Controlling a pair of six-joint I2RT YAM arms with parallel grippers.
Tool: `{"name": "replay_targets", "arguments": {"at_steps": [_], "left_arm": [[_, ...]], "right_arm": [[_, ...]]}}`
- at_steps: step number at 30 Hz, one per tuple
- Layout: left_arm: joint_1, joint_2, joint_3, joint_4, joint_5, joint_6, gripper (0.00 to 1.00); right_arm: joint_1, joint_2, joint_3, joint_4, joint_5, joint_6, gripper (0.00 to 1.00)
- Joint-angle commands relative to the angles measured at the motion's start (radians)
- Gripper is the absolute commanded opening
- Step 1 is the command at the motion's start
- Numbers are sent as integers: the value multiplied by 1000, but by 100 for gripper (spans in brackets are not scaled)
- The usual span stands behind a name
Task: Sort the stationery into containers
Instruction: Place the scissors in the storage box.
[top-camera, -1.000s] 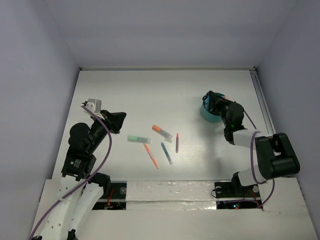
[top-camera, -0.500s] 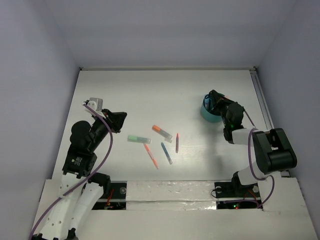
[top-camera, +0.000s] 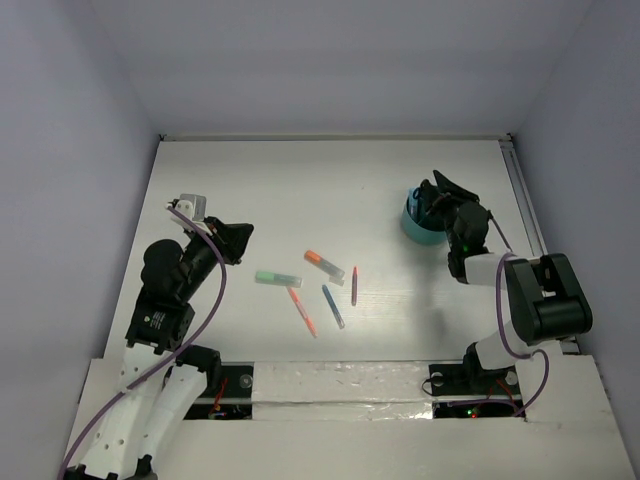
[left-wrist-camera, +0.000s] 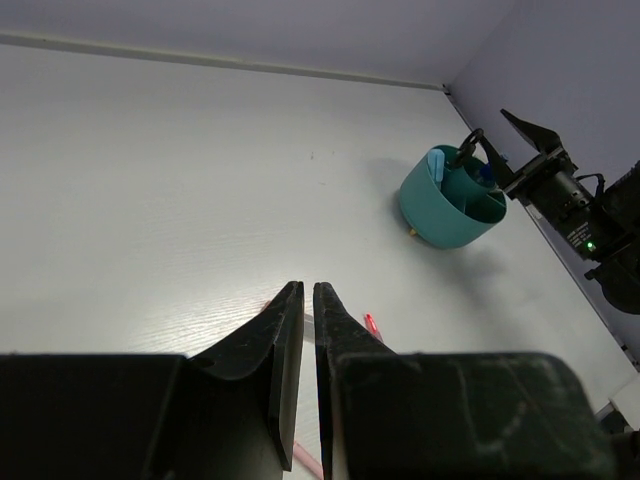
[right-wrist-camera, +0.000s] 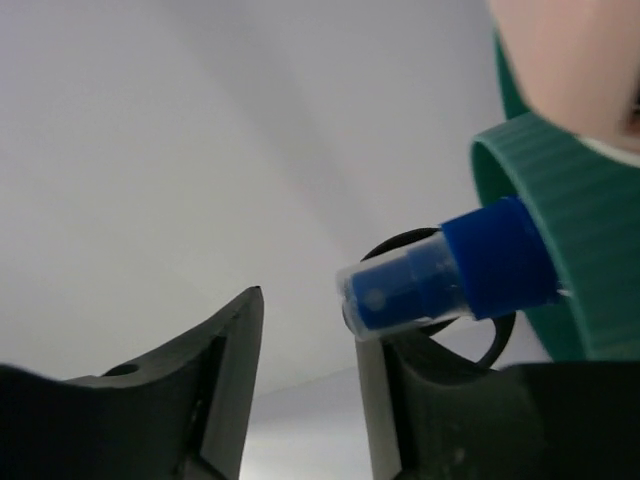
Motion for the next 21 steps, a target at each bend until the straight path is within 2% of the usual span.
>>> {"name": "replay_targets", "arguments": {"at_steps": [1, 2, 7, 15, 19, 21], "left_arm": [[6, 4, -3, 61, 9, -7, 7], [6, 4, -2, 60, 8, -6, 7], [6, 3, 0, 61, 8, -6, 7], [6, 0, 0, 61, 12, -6, 7], [6, 0, 0, 60, 11, -6, 7], [6, -3, -2, 60, 14, -7, 7]], "right_arm": [[-8, 4, 57, 80, 25, 81, 49], [-20, 2, 65, 72, 23, 64, 55], [-31, -25, 120, -61, 11, -19, 63], [-58, -90, 177, -254, -7, -189, 64], [-77, -113, 281, -507, -27, -348, 61], [-77, -120, 338, -576, -30, -425, 60]]}}
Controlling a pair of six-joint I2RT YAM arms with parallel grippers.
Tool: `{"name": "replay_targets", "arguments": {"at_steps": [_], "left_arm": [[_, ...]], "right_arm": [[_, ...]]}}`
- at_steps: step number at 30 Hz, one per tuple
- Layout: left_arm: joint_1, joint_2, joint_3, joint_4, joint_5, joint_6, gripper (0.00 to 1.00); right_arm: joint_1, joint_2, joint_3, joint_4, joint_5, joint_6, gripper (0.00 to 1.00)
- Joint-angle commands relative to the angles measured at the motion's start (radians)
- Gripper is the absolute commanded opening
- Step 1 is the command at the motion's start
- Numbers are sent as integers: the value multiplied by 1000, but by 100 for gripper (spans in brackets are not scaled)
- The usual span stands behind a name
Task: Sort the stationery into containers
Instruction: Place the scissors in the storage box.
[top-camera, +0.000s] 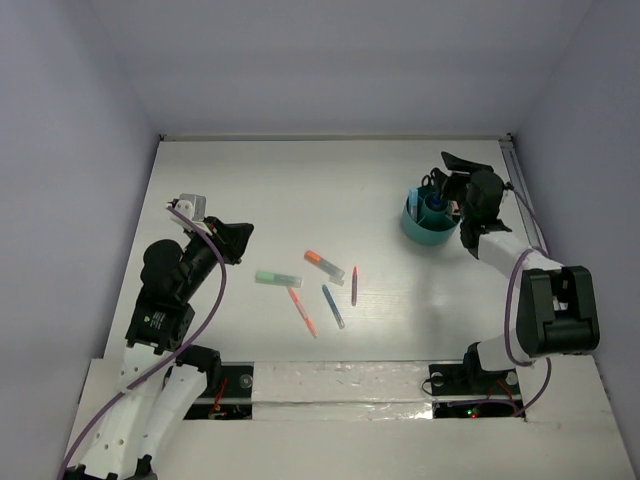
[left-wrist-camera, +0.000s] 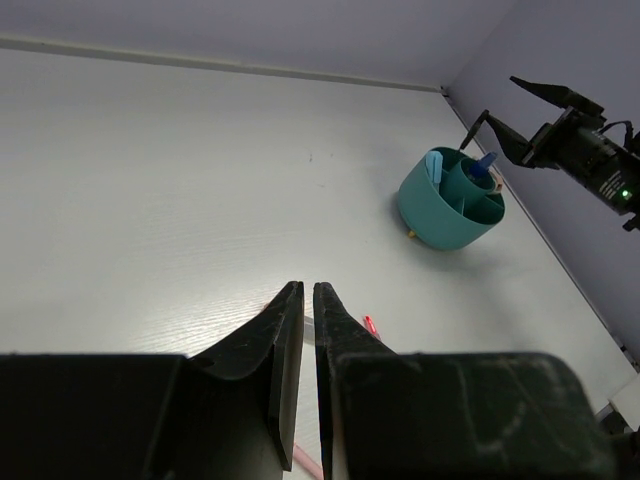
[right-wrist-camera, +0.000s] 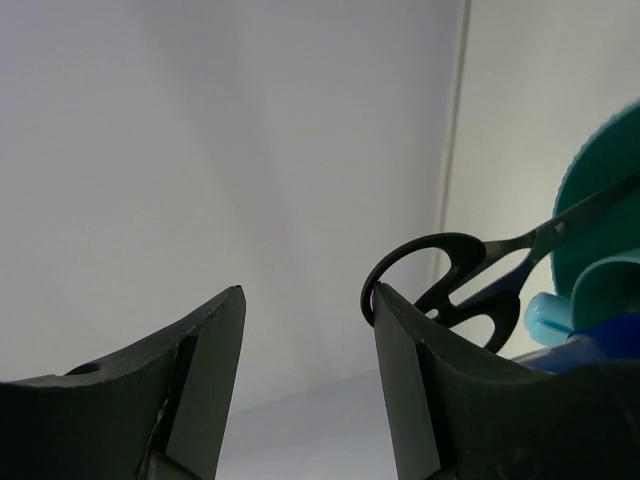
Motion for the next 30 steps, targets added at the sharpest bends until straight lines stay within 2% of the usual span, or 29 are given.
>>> {"name": "replay_targets", "arguments": {"at_steps": [1, 4, 8, 11, 15, 20, 26, 30], "left_arm": [[6, -4, -2, 56, 14, -7, 7], [6, -4, -2, 57, 22, -9, 7], [6, -7, -2, 60, 26, -7, 7], [6, -11, -3, 57, 26, -7, 7], [6, -15, -3, 57, 32, -7, 7], [6, -22, -3, 59, 32, -7, 7], [6, -22, -2, 63, 37, -9, 7], [6, -22, -3, 63, 34, -12, 7]], "right_arm": [[-9, -44, 133, -250, -11, -195, 59], [-9, -30, 230, -383, -16, -290, 59], [-9, -9, 266, -447, -22, -330, 65], [-28, 11, 242, -439, -48, -318, 68], [-37, 36, 208, -396, -112, -294, 68], [-37, 50, 227, -419, -115, -327, 69], [-37, -24, 285, -431, -102, -470, 68], [-37, -68, 352, -461, -115, -634, 68]]}}
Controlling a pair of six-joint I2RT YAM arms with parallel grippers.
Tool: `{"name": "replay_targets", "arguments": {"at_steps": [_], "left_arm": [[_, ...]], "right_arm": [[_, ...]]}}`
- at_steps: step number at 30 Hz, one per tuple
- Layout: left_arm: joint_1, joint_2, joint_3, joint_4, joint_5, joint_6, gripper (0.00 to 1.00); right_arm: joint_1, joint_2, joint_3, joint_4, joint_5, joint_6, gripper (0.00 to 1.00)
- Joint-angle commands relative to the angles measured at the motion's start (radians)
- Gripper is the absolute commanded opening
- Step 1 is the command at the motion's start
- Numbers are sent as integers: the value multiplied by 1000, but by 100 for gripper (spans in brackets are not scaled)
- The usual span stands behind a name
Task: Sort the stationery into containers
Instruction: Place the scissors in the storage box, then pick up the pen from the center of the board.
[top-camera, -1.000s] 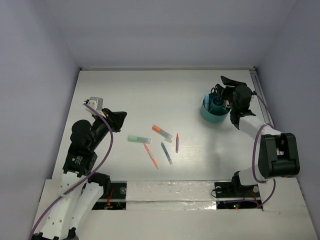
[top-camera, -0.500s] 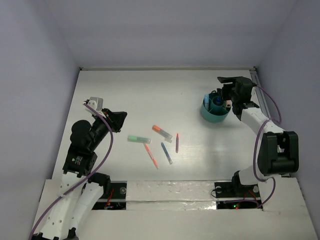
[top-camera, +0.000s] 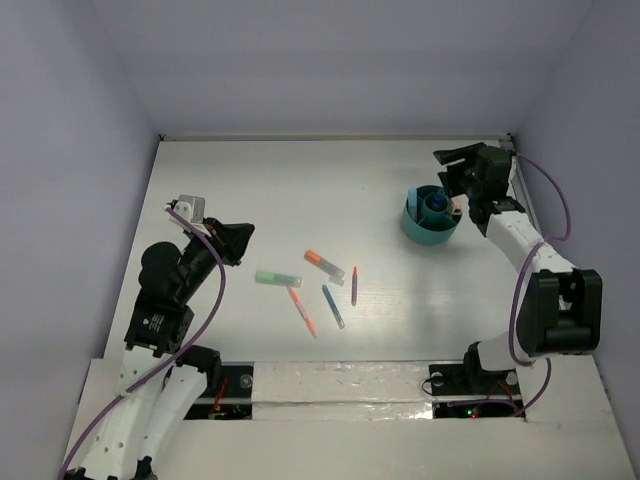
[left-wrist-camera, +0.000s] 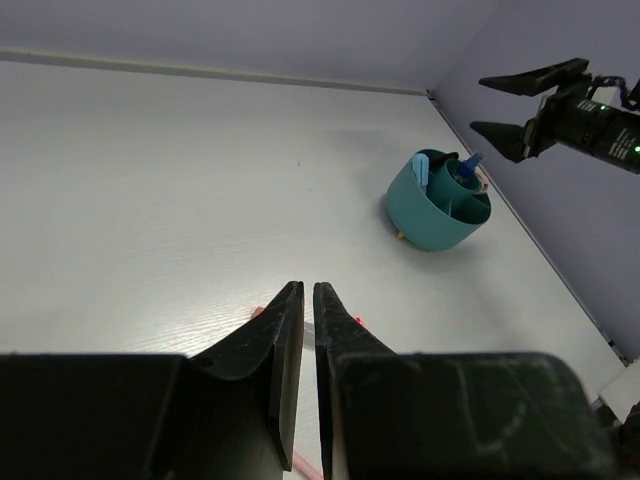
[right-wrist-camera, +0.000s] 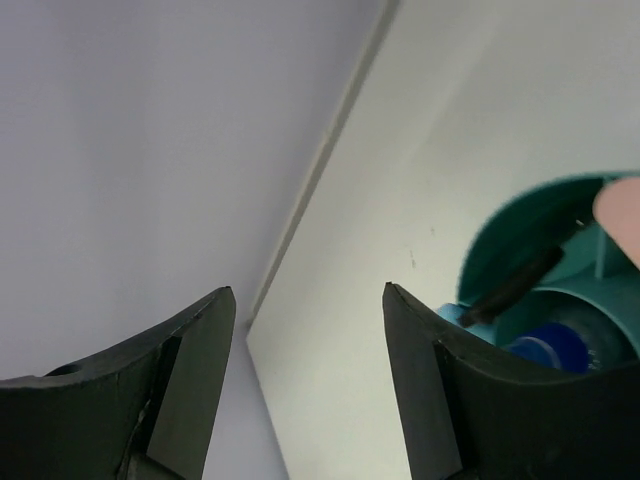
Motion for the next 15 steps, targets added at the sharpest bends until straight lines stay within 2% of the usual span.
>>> {"name": "replay_targets", "arguments": {"at_steps": [1, 3, 4, 5, 6, 10, 11, 14, 15], "left_arm": [[6, -7, -2, 54, 11, -8, 7], [6, -5, -3, 54, 9, -6, 7], [6, -5, -3, 56, 9, -8, 7], [6, -2, -2, 56, 8, -9, 7], [6, 0, -3, 56, 6, -12, 6], [6, 4, -2, 51, -7, -20, 0], [6, 6, -3, 50, -10, -22, 0], [6, 13, -6, 48, -6, -34, 0], [6, 15, -11, 50, 6, -38, 0]], "right_arm": [[-6, -89, 101, 7, -18, -202, 66], [-6, -112, 129, 18, -99, -301, 56], [-6, -118, 139, 15, -128, -334, 46], [-6, -123, 147, 21, -170, -366, 11], [9, -126, 164, 16, -211, -425, 2], [147, -124, 167, 18, -436, -550, 0], [249, -117, 173, -28, -434, -587, 0], [395, -71, 193, -101, -408, -726, 0], [481, -55, 198, -123, -405, -783, 0]]}}
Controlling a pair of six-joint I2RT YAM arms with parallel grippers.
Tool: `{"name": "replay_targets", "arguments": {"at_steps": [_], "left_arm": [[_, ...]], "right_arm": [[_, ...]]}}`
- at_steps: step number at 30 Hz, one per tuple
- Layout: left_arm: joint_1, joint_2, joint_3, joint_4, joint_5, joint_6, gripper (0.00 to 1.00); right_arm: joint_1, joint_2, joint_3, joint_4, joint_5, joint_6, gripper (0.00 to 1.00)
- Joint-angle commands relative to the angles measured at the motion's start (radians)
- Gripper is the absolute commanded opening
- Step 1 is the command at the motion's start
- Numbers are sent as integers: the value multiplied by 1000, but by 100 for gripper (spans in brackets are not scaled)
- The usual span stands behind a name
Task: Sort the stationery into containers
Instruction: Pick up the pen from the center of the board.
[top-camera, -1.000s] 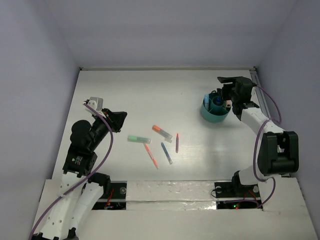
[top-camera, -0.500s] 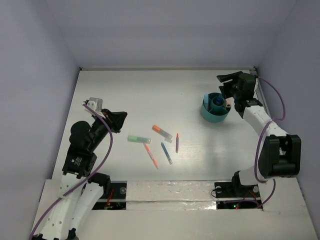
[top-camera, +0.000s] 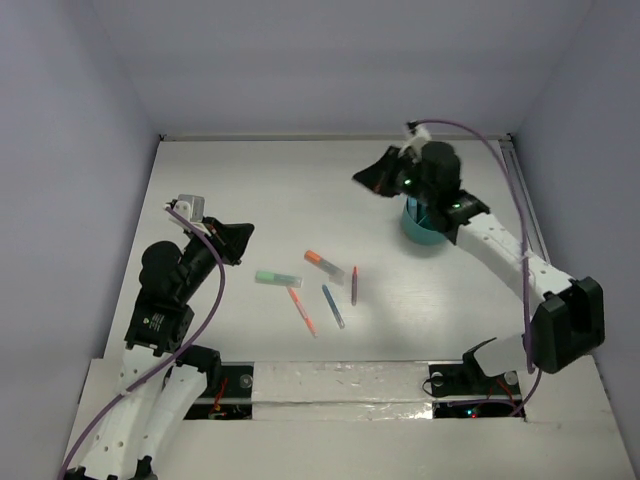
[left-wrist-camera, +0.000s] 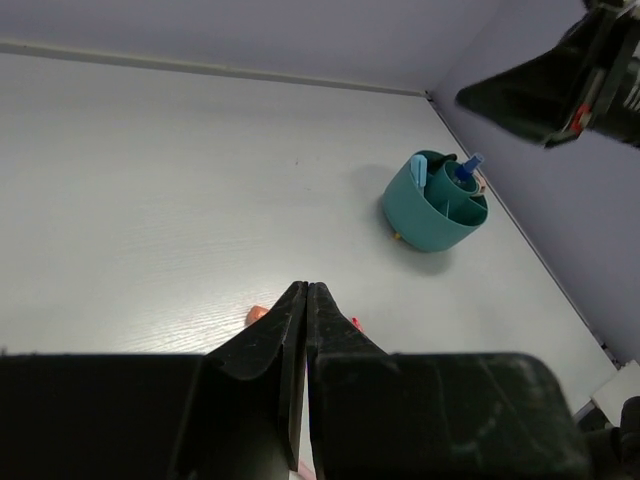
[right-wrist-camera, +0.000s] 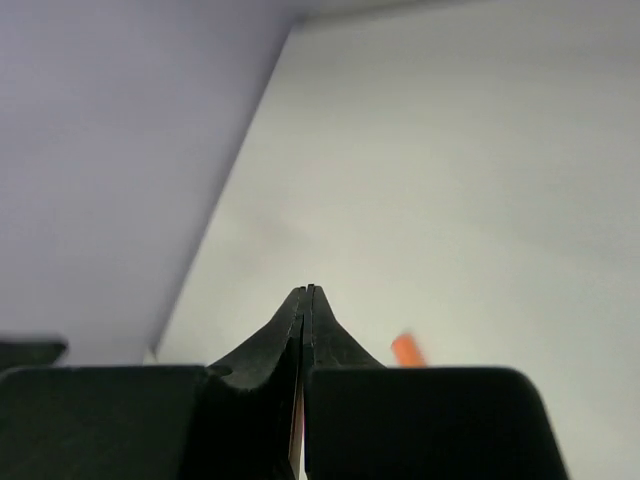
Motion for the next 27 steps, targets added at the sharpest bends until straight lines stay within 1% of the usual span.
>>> {"name": "replay_targets", "arguments": {"at_steps": [1, 2, 3, 4, 6, 7, 9, 10, 11, 12, 13, 14, 17, 18, 21, 24, 27], "left_arm": [[6, 10, -14, 53, 16, -26, 0], [6, 7, -17, 55, 19, -35, 0], [6, 5, -18, 55, 18, -37, 0], [6, 4, -17, 55, 14, -39, 0], [6, -1, -12, 52, -4, -33, 0], [6, -2, -9, 44, -10, -28, 0], [6, -7, 1, 33, -36, -3, 0], [6, -8, 6, 20, -47, 3, 0], [6, -15, 8, 16, -55, 7, 0], [6, -16, 12, 15, -55, 10, 1], [6, -19, 14, 13, -52, 12, 3], [6, -22, 14, 15, -44, 12, 9], [6, -27, 21, 19, -35, 15, 16], [6, -25, 24, 18, -45, 21, 16], [6, -25, 20, 15, -67, 32, 17], [6, -27, 18, 13, -65, 29, 17], [6, -25, 18, 15, -65, 26, 18]], "right_arm": [[193, 53, 49, -106, -60, -245, 0], [260, 92, 57, -147, -24, -302, 0], [289, 115, 67, -170, -23, -333, 0], [316, 138, 80, -227, 13, -366, 0], [360, 217, 142, -295, 44, -456, 4], [400, 243, 164, -351, 91, -484, 7], [431, 288, 210, -391, 147, -559, 28], [441, 335, 225, -416, 185, -575, 40], [442, 359, 241, -452, 201, -587, 59], [452, 379, 262, -467, 210, -613, 65], [452, 417, 271, -491, 233, -624, 69], [452, 434, 282, -505, 240, -633, 73], [452, 500, 325, -540, 238, -681, 76], [452, 518, 340, -552, 236, -714, 76], [452, 593, 400, -583, 236, -748, 76], [452, 664, 465, -605, 236, -765, 72], [452, 701, 517, -623, 224, -775, 71]]}}
